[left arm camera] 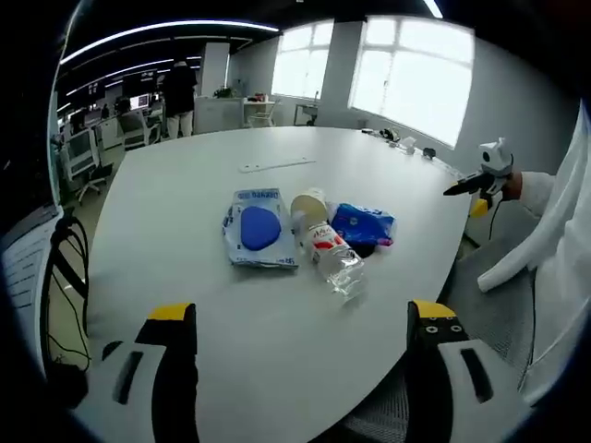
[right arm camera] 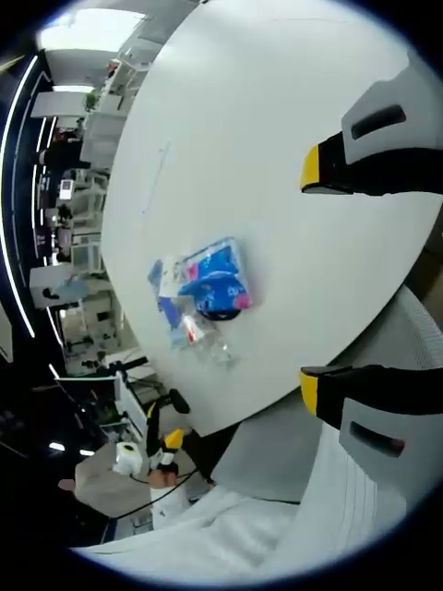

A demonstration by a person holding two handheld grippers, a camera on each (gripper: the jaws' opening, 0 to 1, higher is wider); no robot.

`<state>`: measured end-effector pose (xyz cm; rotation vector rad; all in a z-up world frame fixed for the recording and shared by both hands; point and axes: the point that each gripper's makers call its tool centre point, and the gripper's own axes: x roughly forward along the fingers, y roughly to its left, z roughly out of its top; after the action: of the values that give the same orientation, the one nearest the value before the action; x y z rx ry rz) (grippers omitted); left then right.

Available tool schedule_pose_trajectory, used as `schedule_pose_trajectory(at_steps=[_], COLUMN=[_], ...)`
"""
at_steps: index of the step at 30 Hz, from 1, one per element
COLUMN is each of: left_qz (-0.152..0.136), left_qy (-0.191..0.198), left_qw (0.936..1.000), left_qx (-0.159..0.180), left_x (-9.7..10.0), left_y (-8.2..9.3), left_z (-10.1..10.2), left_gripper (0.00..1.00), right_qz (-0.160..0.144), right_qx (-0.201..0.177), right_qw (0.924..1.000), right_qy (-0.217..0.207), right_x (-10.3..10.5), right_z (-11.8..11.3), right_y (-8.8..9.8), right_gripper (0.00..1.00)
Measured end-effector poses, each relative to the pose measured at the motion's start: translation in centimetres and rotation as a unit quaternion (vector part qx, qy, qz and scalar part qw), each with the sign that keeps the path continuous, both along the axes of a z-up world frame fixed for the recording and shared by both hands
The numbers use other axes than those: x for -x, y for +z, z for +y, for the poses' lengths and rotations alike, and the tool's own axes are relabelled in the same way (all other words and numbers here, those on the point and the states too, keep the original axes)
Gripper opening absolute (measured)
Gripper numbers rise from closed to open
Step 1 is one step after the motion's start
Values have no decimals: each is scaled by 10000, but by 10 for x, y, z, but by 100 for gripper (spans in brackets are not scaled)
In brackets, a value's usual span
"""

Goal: Arrange the tabletop items into an orderly group along one side of the table until the central work area is clear of visible clutter.

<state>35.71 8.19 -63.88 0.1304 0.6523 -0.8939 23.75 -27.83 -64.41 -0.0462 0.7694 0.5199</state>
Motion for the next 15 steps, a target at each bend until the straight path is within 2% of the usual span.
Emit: schedule_pose_trajectory(at_steps=[15], left_qz=[36], left_qy=[14], left_qw=[10000], left_qx=[5], left_x=[1], left_y=[-3], left_z=[0], left_gripper=[97], right_qz=[30], right_qx=[-21], right_qw=[10000], right_qy=[17], right_x=[-1], right_z=[0], right_y=[-3], right_gripper=[74])
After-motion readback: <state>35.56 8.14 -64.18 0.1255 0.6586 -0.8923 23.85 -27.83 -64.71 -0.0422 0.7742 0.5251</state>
